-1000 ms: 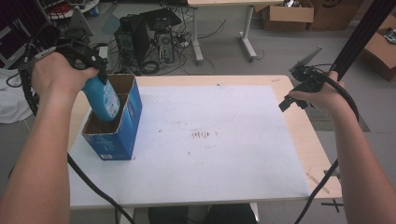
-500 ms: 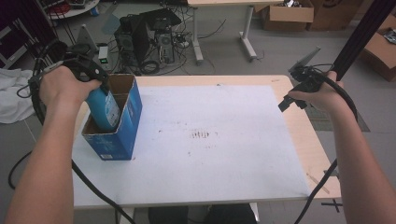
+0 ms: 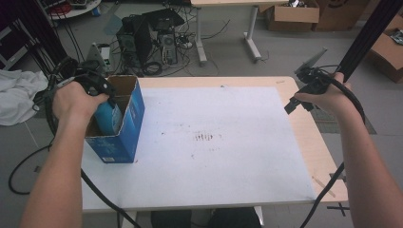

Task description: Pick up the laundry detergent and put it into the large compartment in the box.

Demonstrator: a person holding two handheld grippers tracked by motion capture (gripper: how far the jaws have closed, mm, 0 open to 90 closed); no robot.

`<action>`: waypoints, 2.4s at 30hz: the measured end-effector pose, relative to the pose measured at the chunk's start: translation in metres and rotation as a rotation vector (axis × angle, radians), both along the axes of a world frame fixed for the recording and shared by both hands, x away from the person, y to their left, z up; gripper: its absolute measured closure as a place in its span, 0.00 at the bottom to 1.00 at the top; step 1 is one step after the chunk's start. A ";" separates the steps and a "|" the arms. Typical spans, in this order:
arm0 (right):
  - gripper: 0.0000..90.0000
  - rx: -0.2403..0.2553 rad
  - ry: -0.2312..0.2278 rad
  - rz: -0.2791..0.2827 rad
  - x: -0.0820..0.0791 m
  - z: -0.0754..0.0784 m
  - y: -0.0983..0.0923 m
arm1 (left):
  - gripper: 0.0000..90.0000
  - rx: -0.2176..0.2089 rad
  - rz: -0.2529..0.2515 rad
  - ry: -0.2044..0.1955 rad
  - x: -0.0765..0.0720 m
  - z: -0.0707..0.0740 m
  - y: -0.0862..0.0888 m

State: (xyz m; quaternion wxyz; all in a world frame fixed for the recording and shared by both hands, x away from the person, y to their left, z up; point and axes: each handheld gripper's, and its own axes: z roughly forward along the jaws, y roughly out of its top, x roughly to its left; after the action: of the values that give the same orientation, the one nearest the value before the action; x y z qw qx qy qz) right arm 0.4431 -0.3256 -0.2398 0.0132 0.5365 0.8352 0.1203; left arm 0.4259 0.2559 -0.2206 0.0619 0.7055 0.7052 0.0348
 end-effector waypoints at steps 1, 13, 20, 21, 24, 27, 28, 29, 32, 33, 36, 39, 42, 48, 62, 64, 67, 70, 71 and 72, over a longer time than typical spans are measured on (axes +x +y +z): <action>0.27 0.000 0.000 0.001 0.000 0.000 0.000 | 0.46 0.009 -0.001 0.006 0.000 -0.005 0.000; 0.27 -0.001 0.005 0.003 0.001 -0.002 0.003 | 0.46 0.002 -0.017 0.047 0.001 -0.030 0.002; 0.27 -0.007 0.008 0.006 0.001 -0.003 0.003 | 0.46 0.001 -0.010 0.053 0.002 -0.044 0.003; 0.27 -0.005 0.008 0.006 0.001 -0.004 0.003 | 0.46 0.003 -0.011 0.054 0.002 -0.046 0.003; 0.27 -0.008 0.012 0.002 0.000 -0.004 0.002 | 0.46 0.002 -0.013 0.062 0.003 -0.049 0.002; 0.27 -0.007 0.014 -0.004 0.000 -0.004 0.001 | 0.46 0.008 -0.018 0.068 0.003 -0.053 0.001; 0.27 -0.007 0.012 0.001 0.000 -0.004 0.001 | 0.46 0.012 -0.020 0.072 0.003 -0.054 0.001; 0.27 -0.008 0.011 0.004 0.000 -0.005 0.001 | 0.46 0.016 -0.020 0.074 0.004 -0.056 0.000; 0.27 -0.007 0.013 0.000 0.000 -0.005 0.002 | 0.46 0.029 -0.026 0.079 0.004 -0.059 -0.001; 0.27 -0.009 0.015 0.001 0.001 -0.005 0.002 | 0.46 0.032 -0.030 0.079 0.004 -0.060 -0.001; 0.27 -0.010 0.016 0.002 0.001 -0.006 0.003 | 0.46 0.034 -0.028 0.079 0.004 -0.062 -0.001; 0.27 -0.010 0.017 0.000 0.001 -0.006 0.003 | 0.46 0.034 -0.031 0.084 0.004 -0.065 -0.001; 0.27 -0.010 0.019 0.003 0.002 -0.007 0.004 | 0.46 0.037 -0.030 0.086 0.005 -0.068 -0.001; 0.27 -0.012 0.018 0.001 0.002 -0.007 0.004 | 0.46 0.037 -0.029 0.087 0.005 -0.069 -0.001; 0.27 -0.013 0.021 0.001 0.000 -0.005 0.004 | 0.45 0.039 -0.026 0.090 0.005 -0.071 -0.002; 0.27 -0.009 0.018 0.002 0.000 -0.005 0.004 | 0.45 0.043 -0.036 0.094 0.005 -0.071 -0.001; 0.27 -0.008 0.020 0.001 0.000 -0.005 0.004 | 0.45 0.038 -0.031 0.090 0.004 -0.071 -0.001; 0.27 -0.006 0.022 0.003 0.000 -0.006 0.004 | 0.45 0.038 -0.031 0.086 0.003 -0.071 -0.001; 0.27 -0.007 0.019 0.006 0.000 -0.006 0.004 | 0.45 0.039 -0.031 0.086 0.003 -0.071 -0.001; 0.27 -0.005 0.020 0.005 0.000 -0.005 0.004 | 0.45 0.042 -0.035 0.091 0.003 -0.071 -0.001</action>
State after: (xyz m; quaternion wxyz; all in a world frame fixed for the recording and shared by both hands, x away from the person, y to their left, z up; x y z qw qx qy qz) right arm 0.4427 -0.3214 -0.2451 0.0058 0.5358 0.8368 0.1126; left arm 0.4291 0.2545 -0.2916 0.0155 0.7197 0.6939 0.0163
